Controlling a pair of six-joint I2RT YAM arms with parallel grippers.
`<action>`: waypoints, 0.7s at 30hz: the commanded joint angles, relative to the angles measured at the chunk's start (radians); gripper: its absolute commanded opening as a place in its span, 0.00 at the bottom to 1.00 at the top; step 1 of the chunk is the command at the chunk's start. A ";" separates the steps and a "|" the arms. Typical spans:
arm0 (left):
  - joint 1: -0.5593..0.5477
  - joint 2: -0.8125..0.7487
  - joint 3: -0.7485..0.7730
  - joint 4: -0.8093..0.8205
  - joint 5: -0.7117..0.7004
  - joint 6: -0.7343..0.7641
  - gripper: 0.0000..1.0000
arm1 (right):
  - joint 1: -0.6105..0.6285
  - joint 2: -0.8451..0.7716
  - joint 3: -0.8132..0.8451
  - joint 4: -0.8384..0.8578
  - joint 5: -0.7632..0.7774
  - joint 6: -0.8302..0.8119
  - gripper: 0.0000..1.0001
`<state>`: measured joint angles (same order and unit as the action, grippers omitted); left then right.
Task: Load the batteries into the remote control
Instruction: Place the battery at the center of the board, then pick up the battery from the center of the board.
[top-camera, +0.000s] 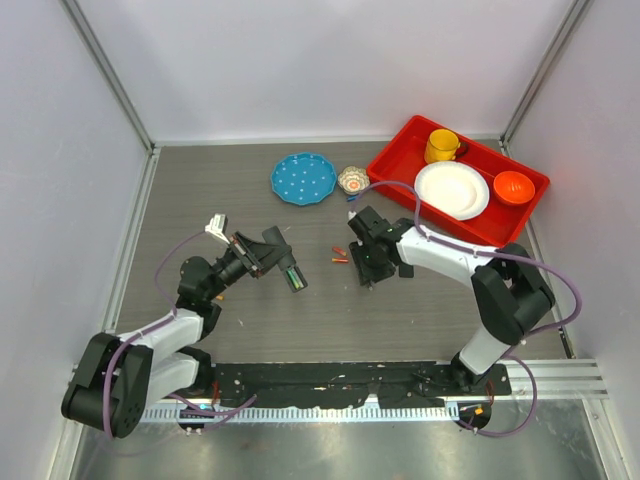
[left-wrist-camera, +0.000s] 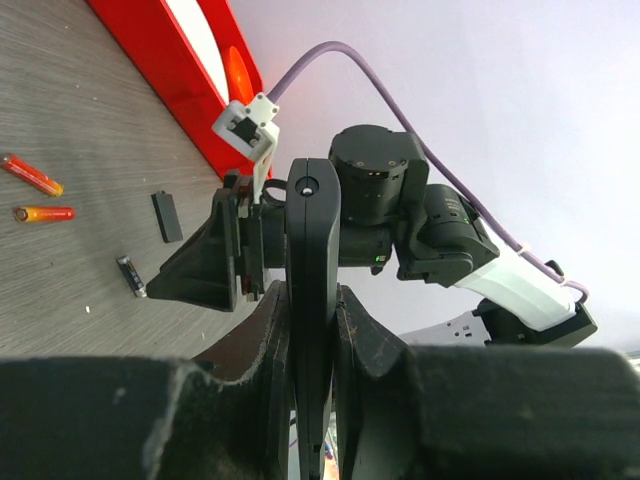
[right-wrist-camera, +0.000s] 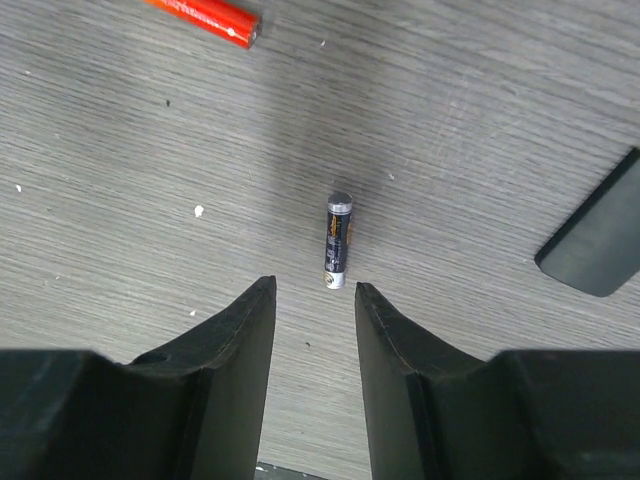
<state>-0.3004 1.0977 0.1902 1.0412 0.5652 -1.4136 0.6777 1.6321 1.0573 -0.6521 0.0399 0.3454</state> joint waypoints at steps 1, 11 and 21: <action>-0.003 0.001 -0.003 0.076 -0.001 -0.005 0.00 | 0.002 0.017 -0.016 0.029 -0.023 0.001 0.41; -0.008 0.014 -0.006 0.088 -0.002 -0.010 0.00 | 0.002 0.058 -0.042 0.066 0.006 0.006 0.37; -0.011 0.014 -0.009 0.089 -0.002 -0.008 0.00 | 0.002 0.063 -0.065 0.078 0.015 0.007 0.34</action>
<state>-0.3069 1.1137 0.1799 1.0592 0.5648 -1.4143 0.6777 1.6974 1.0103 -0.5930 0.0395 0.3470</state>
